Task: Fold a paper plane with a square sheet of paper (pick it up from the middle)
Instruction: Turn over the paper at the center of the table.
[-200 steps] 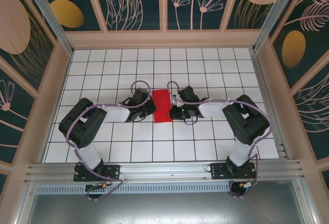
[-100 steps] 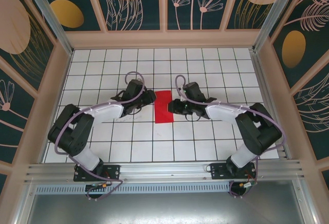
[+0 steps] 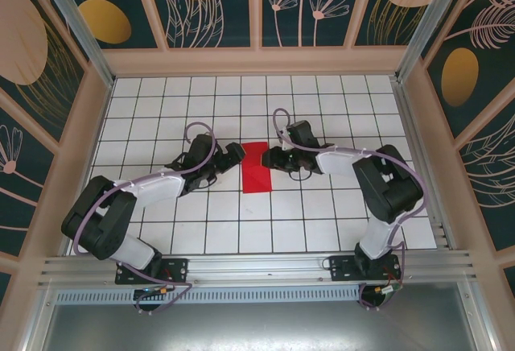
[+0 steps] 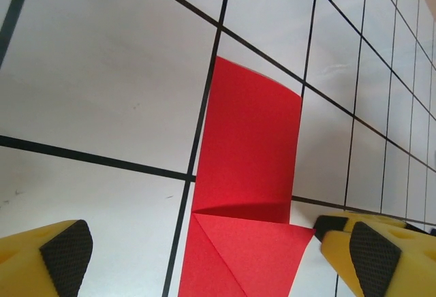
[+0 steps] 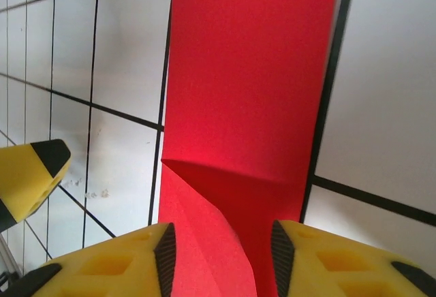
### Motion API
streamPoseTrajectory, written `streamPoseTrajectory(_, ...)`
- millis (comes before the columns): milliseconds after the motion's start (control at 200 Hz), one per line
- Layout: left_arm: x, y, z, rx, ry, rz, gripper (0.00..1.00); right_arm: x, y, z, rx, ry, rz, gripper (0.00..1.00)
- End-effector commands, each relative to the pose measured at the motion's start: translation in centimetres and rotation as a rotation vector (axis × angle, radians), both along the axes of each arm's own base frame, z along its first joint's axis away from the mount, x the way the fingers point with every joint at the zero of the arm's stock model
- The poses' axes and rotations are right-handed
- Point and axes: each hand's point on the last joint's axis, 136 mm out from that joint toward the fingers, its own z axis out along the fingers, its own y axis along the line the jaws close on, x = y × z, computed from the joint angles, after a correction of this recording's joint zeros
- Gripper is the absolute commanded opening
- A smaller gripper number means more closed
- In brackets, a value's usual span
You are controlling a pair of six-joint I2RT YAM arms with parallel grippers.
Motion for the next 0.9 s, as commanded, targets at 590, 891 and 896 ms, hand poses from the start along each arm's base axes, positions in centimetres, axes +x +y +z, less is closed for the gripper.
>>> streamPoseTrajectory(590,-1.9,-5.1,2.0,-0.317,0.001,-0.184,0.96,0.5,-0.8,-0.6,0.073,-0.036,0.066,0.03)
streamPoseTrajectory(891,-2.1,-7.1,0.9,-0.326,0.033,-0.219,0.88,0.5,-1.4,-0.2,0.091,-0.043,0.03,0.02)
streamPoseTrajectory(896,-2.1,-7.2,0.9,-0.326,0.032,-0.221,0.88,0.5,-1.4,-0.2,0.091,-0.042,0.029,0.02)
